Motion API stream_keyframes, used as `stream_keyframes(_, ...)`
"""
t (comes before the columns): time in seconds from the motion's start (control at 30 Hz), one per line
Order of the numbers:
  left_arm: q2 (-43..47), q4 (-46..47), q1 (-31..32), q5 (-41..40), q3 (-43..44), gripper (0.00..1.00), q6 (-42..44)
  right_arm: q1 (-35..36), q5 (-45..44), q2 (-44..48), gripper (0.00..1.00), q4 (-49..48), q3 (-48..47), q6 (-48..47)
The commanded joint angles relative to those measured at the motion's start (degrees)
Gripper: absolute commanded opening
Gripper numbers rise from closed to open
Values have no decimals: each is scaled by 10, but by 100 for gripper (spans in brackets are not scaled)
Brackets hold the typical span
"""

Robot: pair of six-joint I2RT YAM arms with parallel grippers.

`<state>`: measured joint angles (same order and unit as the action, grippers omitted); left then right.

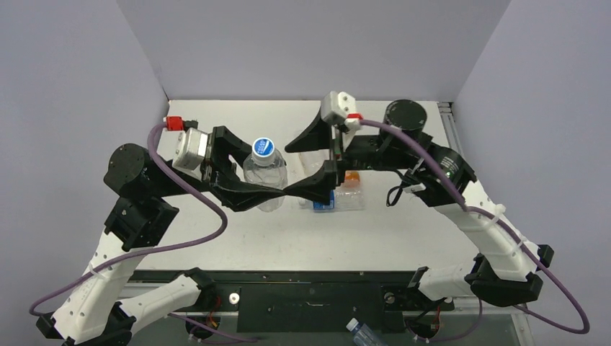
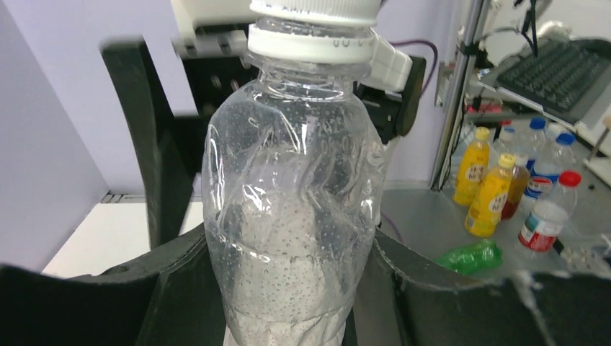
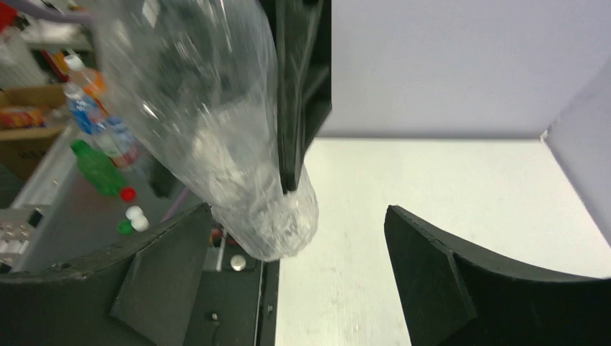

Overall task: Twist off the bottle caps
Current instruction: Unscrew the bottle cap from the plastic bottle.

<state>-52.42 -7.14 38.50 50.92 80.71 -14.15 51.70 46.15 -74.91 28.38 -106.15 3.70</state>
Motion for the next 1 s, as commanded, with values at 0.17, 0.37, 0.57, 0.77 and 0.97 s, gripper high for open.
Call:
stream_keyframes(0.17,-12,63,-10,-122,52,0,-111,89,-128,-5,85,-47,68,-63)
stream_keyframes(0.37,-14,61,-12,-123,59,0,-146,100,-174,-14,81,-249,111,43)
stream_keyframes(0.57,-9,51,-13,-88,60,49,-174,96,-151,-33,28,-331,101,106)
stream_keyframes(0.77,-3,44,-28,-147,86,97,-191,88,-126,-28,5,-257,105,109)
stream_keyframes(0.97,-25,46,-51,-152,172,97,-203,97,-105,-12,5,-156,129,74)
